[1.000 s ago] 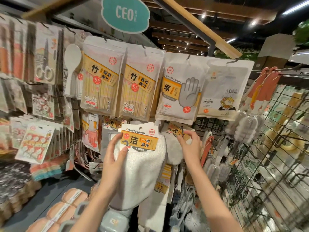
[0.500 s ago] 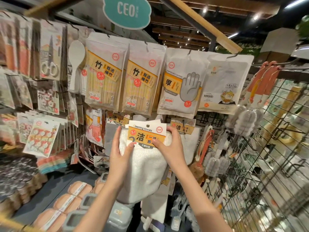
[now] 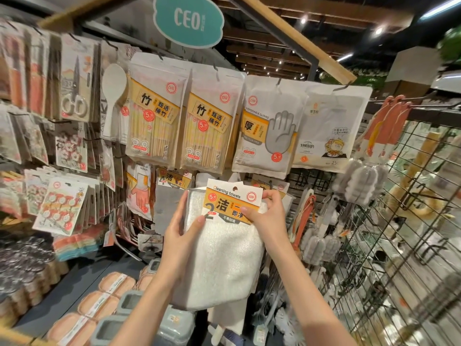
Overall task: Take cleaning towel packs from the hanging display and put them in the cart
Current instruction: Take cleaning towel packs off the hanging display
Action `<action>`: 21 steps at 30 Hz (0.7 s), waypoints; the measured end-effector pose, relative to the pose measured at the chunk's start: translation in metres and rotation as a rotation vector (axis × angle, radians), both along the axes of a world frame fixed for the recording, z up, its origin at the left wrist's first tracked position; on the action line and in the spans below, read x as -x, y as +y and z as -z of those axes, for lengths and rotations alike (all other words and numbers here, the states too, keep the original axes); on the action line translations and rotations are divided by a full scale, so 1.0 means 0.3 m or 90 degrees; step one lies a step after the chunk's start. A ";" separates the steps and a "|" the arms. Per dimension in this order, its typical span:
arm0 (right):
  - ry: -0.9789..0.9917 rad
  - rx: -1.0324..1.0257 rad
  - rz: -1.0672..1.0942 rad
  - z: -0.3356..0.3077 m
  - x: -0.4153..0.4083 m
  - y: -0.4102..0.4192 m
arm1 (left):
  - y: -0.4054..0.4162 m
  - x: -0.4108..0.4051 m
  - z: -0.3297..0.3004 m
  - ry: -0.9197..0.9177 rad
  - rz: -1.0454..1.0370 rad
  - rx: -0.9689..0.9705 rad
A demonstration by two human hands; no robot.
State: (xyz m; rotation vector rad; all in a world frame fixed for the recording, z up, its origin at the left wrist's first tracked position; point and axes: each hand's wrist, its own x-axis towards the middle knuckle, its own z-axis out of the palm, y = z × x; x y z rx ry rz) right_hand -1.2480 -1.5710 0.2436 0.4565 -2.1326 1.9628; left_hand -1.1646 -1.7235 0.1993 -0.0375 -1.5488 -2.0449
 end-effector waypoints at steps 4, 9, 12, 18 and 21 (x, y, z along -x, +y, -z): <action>-0.012 0.023 -0.006 0.006 0.009 0.010 | -0.001 -0.001 0.003 -0.015 0.042 -0.013; 0.000 0.035 0.018 0.015 0.017 0.024 | 0.004 0.003 -0.004 -0.023 0.033 -0.048; -0.010 0.053 0.019 0.027 0.034 0.042 | -0.003 0.010 -0.007 -0.028 0.003 -0.043; -0.033 0.081 0.047 0.063 0.075 0.098 | -0.025 0.017 -0.004 -0.025 -0.052 -0.005; -0.050 0.076 0.099 0.084 0.106 0.145 | -0.040 0.020 -0.005 -0.016 -0.061 0.019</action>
